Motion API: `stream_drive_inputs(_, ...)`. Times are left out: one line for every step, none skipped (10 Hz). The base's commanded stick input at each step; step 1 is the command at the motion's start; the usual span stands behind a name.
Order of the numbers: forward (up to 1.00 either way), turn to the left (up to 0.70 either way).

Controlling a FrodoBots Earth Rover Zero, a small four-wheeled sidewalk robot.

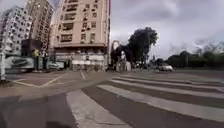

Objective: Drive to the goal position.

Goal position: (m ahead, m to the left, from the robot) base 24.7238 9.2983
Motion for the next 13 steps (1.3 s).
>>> stream_drive_inputs(0.7, 0.0)
stream_drive_inputs(0.7, 0.0)
stream_drive_inputs(0.7, 0.0)
stream_drive_inputs(0.7, 0.0)
stream_drive_inputs(0.7, 0.0)
stream_drive_inputs(0.7, 0.0)
stream_drive_inputs(0.7, 0.0)
stream_drive_inputs(0.7, 0.0)
stream_drive_inputs(0.7, 0.0)
stream_drive_inputs(0.7, 0.0)
stream_drive_inputs(0.7, 0.0)
stream_drive_inputs(0.7, 0.0)
stream_drive_inputs(0.7, 0.0)
